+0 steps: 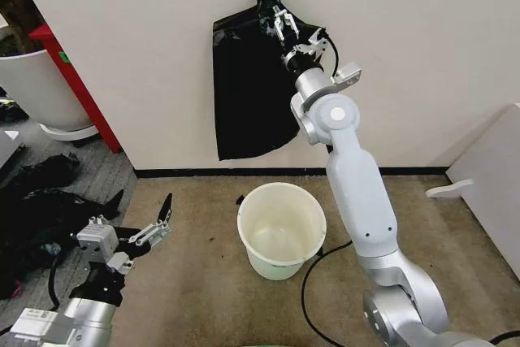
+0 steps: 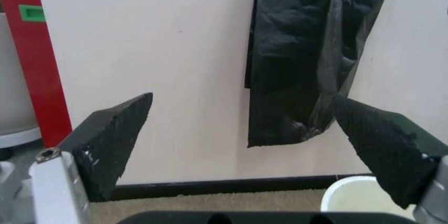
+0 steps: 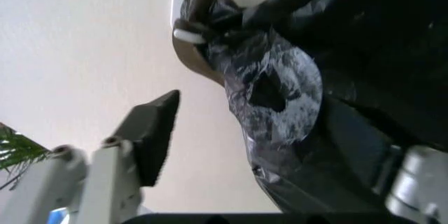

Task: Place the garbage bag over the trash bin.

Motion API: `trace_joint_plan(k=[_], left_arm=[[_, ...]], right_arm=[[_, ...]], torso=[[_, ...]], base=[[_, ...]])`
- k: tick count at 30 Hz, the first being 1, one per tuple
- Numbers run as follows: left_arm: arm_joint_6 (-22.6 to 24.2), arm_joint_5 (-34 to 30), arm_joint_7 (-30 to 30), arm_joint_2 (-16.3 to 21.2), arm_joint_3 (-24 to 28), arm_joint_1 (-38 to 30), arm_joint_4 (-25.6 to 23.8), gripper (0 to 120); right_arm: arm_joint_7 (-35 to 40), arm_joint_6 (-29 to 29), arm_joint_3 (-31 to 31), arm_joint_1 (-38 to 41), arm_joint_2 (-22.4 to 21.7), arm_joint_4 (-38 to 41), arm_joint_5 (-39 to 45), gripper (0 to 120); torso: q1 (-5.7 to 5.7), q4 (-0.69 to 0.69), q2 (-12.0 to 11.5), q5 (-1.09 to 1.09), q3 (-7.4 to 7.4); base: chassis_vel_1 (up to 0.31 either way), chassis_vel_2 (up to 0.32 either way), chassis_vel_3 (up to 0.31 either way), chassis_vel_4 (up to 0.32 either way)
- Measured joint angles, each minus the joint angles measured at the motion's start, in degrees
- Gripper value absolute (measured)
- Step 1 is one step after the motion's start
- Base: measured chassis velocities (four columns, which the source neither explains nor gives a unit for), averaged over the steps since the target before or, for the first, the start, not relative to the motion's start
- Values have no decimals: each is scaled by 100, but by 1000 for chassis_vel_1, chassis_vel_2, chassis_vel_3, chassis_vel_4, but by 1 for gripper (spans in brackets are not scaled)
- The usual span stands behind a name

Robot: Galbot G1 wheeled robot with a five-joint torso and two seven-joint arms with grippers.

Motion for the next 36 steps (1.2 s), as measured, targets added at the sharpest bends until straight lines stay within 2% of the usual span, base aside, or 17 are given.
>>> trace_joint_plan(k=[5,7,14,36], left_arm=[[-6,0,0,-30,-2,-2,0,100],[-11,0,0,-38,-2,-2,0,100],[-39,3,17,-70,-2,6,0,100],[-102,40,82,-107,16,-52,0,100]], right_arm=[[2,5,-27,26,1,-23,-11,49],[2,6,-34,31,-3,-23,-11,47],[5,12,-84,38,-53,-41,-15,16],[30,18,-187,-315,-303,194,10,0]], torso=[[0,0,0,0,0],[0,0,0,0,0],[0,0,0,0,0],[0,0,0,0,0]], base=[[0,0,0,0],[0,0,0,0],[0,0,0,0],[0,0,0,0]])
